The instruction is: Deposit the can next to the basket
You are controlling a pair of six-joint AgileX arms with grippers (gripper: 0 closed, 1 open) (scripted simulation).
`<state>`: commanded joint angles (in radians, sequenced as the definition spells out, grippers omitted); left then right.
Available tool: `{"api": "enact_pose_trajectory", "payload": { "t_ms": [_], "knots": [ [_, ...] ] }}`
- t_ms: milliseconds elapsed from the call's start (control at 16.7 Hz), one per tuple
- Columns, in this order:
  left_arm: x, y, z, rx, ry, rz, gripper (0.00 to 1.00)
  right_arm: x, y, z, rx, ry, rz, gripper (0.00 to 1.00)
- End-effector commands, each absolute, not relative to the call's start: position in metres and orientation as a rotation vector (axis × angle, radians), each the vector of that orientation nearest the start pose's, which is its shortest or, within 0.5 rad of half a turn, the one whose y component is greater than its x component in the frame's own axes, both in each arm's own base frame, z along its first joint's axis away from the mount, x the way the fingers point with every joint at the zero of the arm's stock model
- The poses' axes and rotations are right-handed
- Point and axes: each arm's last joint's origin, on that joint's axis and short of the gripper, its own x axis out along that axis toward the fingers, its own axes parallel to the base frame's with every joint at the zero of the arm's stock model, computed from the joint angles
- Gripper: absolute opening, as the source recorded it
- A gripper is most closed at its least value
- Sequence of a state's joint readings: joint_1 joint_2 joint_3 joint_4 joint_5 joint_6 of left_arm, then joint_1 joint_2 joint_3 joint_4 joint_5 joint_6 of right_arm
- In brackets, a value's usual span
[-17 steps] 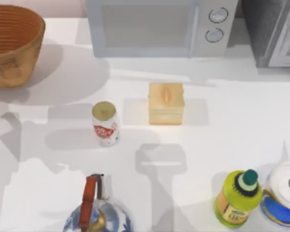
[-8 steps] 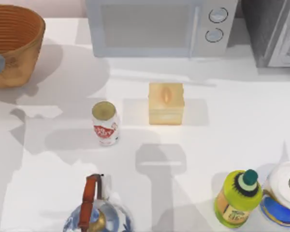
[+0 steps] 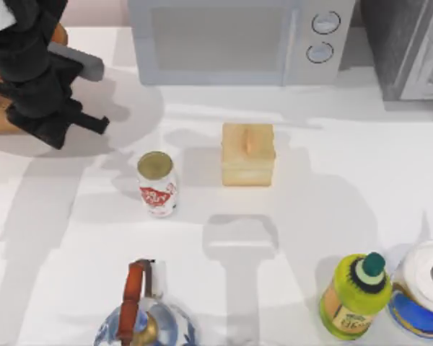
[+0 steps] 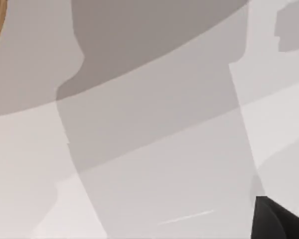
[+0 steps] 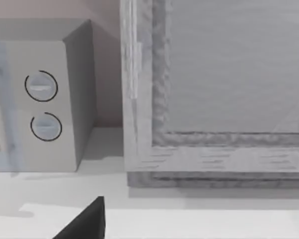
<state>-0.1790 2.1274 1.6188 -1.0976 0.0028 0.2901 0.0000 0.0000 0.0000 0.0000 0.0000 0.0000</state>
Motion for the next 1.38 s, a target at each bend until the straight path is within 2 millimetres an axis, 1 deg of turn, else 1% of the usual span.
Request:
{"api": "enact_pose_trajectory", "payload": {
  "t_ms": [180, 360, 540, 660, 720, 840, 1020, 1380],
  "knots": [
    [0.391, -0.128, 0.158, 0.244, 1.608, -0.236, 0.00, 0.106, -0.001, 0.160, 0.000, 0.000, 0.000, 1.00],
    [0.374, -0.184, 0.163, 0.137, 1.612, -0.116, 0.00, 0.106, -0.001, 0.160, 0.000, 0.000, 0.000, 1.00],
    [0.354, -0.227, 0.170, 0.063, 1.593, -0.045, 0.00, 0.106, -0.001, 0.160, 0.000, 0.000, 0.000, 1.00],
    [0.343, -0.246, 0.175, 0.033, 1.579, -0.023, 0.00, 0.106, -0.001, 0.160, 0.000, 0.000, 0.000, 1.00],
    [0.339, -0.252, 0.176, 0.025, 1.575, -0.018, 0.00, 0.106, -0.001, 0.160, 0.000, 0.000, 0.000, 1.00],
    [0.336, -0.257, 0.178, 0.018, 1.571, -0.014, 0.00, 0.106, -0.001, 0.160, 0.000, 0.000, 0.000, 1.00],
    [0.336, -0.257, 0.178, 0.018, 1.571, -0.014, 0.00, 0.106, -0.001, 0.160, 0.000, 0.000, 0.000, 1.00],
    [0.336, -0.256, 0.170, 0.018, 1.572, -0.013, 0.00, 0.106, -0.001, 0.160, 0.000, 0.000, 0.000, 1.00]
  ]
}}
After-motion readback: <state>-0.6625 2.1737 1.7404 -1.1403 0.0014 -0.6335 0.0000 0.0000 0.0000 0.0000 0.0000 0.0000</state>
